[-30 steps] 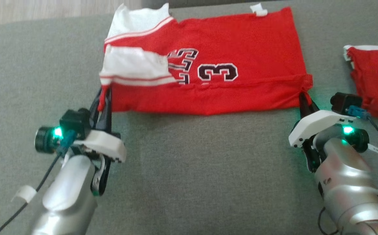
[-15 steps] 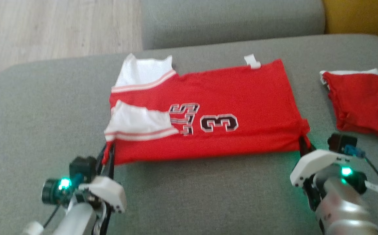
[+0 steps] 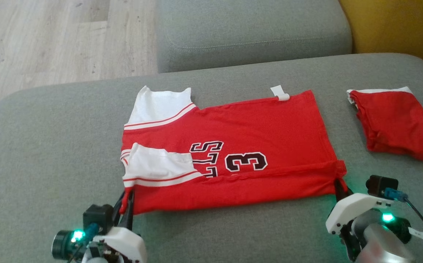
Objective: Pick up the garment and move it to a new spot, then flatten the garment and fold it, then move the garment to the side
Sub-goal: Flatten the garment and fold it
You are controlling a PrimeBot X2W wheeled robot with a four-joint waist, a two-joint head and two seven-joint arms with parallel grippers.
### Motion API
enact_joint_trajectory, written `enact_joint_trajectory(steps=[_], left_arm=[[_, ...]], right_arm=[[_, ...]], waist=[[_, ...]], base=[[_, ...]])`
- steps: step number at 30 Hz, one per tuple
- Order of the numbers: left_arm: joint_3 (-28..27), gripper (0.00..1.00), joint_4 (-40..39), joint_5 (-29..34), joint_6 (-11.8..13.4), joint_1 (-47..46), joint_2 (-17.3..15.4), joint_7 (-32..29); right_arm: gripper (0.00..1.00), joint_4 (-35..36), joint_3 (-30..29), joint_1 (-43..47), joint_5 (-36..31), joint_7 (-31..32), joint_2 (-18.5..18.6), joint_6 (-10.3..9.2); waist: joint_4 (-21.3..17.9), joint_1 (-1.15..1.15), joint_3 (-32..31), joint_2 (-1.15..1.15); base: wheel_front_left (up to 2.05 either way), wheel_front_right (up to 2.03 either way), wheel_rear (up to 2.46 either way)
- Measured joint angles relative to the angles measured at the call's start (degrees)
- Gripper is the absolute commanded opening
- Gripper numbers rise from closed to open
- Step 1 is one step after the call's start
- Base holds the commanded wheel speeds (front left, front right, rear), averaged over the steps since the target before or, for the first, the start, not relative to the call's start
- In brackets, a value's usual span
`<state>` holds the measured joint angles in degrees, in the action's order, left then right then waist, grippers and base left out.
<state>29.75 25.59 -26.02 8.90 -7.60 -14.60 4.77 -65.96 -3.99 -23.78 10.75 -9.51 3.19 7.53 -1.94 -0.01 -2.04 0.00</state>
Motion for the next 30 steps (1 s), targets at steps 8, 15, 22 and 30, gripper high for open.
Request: enact_joint_trajectory(steps=[8, 15, 22, 30], left_arm=[[-0.32, 1.0, -0.48, -0.24, 0.67, -0.01, 0.02, 1.62], [-1.23, 1.0, -0.73, -0.23, 1.75, -0.24, 0.25, 4.79], [-3.61, 1.0, -4.71, -0.2, 2.18, -1.92, 0.64, 8.93], [-6.27, 1.0, -9.42, 1.89, 1.47, -2.59, 1.34, 9.5]], right_arm=[[1.0, 9.69, 1.74, 3.98, 1.36, 0.53, -0.2, 0.0], [1.0, 23.07, 2.38, 9.37, 3.72, 0.25, -0.21, 0.0], [1.0, 38.54, 3.68, 13.63, 6.09, -2.67, -0.25, 0.0], [1.0, 46.58, 5.2, 17.12, 7.5, -3.63, -0.27, 0.0]], waist=[[-0.91, 0.01, 0.92, 0.0], [-1.06, 0.01, 1.69, 0.0], [-1.31, 0.01, 2.74, 0.0], [-1.93, 0.01, 4.3, 0.0]], base=[[0.0, 0.0, 0.0], [0.0, 0.0, 0.0], [0.0, 0.0, 0.0], [0.0, 0.0, 0.0]])
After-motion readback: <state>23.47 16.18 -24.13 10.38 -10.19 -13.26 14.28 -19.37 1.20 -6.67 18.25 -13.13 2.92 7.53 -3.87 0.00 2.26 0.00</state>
